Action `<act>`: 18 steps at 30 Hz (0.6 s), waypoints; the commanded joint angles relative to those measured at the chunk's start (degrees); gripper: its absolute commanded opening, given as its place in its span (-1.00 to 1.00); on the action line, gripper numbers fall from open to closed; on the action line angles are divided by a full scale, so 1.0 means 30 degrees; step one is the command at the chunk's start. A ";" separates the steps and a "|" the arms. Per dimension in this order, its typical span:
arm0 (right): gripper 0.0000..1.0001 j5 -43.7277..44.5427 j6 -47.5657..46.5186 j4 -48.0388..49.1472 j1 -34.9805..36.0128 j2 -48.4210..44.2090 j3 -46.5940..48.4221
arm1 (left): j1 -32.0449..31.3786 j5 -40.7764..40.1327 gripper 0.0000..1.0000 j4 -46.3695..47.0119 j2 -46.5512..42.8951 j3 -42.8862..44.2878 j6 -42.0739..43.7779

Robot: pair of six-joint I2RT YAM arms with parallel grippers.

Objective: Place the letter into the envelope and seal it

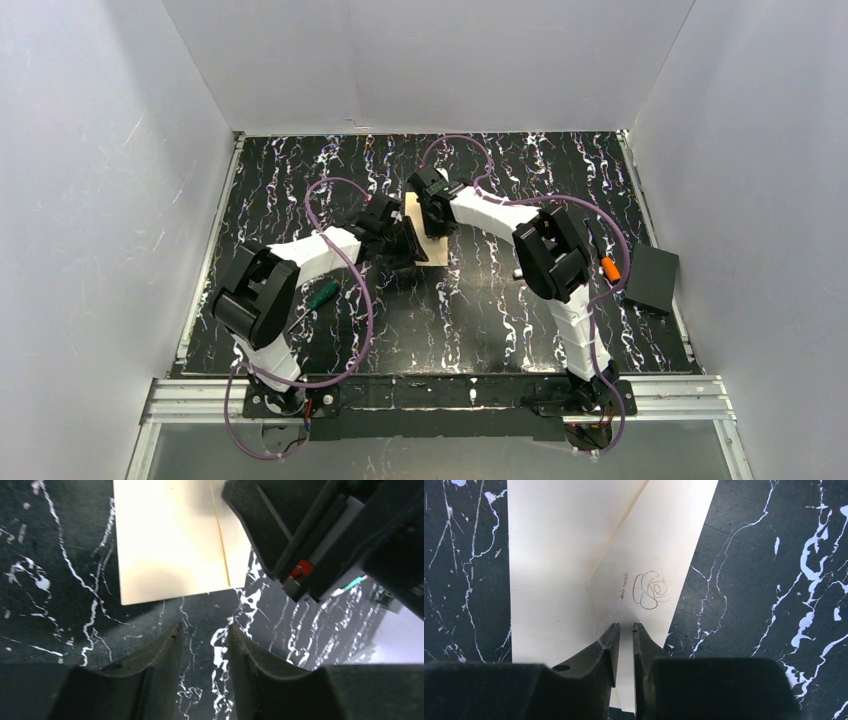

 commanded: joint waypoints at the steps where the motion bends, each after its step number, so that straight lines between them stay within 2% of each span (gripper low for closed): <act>1: -0.53 -0.0795 0.0187 -0.1416 -0.0192 0.0660 -0.0207 | 0.0132 -0.3385 -0.34 0.0034 0.0571 0.0330 0.0786; 5: -0.53 -0.0816 -0.0388 -0.1009 -0.0346 0.0685 0.0029 | 0.0476 -0.2765 -0.49 -0.1513 0.2557 0.2639 0.0008; 11: -0.54 -0.1654 -0.0919 -0.0259 -0.0412 0.0248 -0.0575 | 0.1267 -0.1871 -0.53 -0.0419 0.3373 0.3005 -0.0126; 15: -0.56 -0.2891 -0.2096 0.0916 -0.0413 0.0085 -0.0765 | 0.1434 -0.0759 -0.60 -0.2728 0.5764 0.4556 0.0416; 18: -0.59 -0.1943 -0.3292 0.1354 -0.0239 0.0217 -0.0536 | 0.1406 0.0733 -0.70 -0.3874 0.7293 0.5007 0.0721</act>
